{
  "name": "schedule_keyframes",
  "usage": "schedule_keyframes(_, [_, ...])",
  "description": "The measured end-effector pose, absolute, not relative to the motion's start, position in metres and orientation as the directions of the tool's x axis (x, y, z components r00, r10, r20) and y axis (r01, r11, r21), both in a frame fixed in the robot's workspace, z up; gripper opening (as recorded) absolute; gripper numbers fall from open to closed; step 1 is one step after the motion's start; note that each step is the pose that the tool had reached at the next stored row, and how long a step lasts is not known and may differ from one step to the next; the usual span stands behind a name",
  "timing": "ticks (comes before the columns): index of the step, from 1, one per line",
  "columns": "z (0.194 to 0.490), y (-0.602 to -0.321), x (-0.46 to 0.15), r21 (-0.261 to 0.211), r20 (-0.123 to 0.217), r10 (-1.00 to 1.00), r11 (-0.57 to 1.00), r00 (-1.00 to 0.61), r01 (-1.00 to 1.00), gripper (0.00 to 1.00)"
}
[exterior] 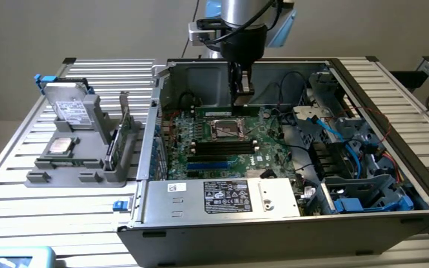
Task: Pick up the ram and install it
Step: 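Insert the ram into the slot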
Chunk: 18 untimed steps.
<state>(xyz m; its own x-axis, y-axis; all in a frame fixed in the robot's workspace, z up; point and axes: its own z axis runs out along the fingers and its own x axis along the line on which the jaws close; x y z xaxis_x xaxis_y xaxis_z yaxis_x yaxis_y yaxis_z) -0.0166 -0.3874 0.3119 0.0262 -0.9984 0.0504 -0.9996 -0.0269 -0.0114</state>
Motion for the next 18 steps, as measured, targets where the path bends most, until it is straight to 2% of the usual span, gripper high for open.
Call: schedule_keyframes(18, [0.299,-0.388,-0.017,-0.018,0.058,-0.998,-0.027,0.026,-0.999,0.14])
